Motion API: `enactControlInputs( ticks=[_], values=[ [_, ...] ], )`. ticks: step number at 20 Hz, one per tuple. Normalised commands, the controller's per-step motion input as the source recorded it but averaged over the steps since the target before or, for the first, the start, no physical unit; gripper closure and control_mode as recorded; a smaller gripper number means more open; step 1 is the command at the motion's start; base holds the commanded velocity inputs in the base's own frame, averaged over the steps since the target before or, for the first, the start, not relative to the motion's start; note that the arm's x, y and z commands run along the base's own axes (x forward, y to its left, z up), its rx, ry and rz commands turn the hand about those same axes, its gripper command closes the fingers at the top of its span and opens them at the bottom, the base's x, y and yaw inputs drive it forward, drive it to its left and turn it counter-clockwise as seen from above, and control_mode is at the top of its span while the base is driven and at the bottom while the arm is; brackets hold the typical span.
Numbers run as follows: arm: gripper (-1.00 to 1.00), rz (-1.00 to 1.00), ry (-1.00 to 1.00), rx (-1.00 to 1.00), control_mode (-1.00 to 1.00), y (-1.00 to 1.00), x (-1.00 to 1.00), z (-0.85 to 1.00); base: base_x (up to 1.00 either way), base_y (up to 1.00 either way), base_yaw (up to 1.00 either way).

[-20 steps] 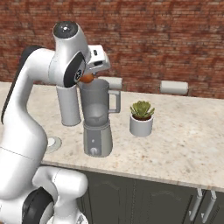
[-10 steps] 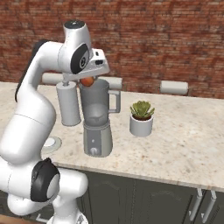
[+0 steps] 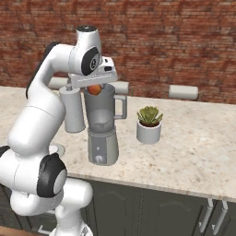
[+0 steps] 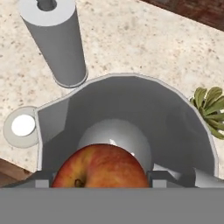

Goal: Open the blender lid, put the apple in the blender, close the lid, and start the blender.

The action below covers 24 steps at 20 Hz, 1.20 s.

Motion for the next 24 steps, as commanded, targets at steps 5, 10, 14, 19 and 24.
enactControlInputs(
  ticks=[5, 10, 14, 19, 24],
  values=[
    [1.0, 0.0, 0.1, 0.0, -1.0, 0.0, 0.22, -0.39, 0.0, 0.0, 0.0],
    [1.0, 0.0, 0.04, 0.0, -1.0, -0.04, 0.02, -0.26, 0.0, 0.0, 0.0],
    [1.0, 0.0, 0.01, 0.01, -1.0, -0.4, 0.0, -0.03, 0.0, 0.0, 0.0],
    [1.0, 0.0, 0.0, 0.01, -1.0, -0.28, -0.11, -0.14, 0.0, 0.0, 0.0],
    [1.0, 0.0, 0.0, -0.04, -1.0, 0.38, -0.03, -0.46, 0.0, 0.0, 0.0]
  ],
)
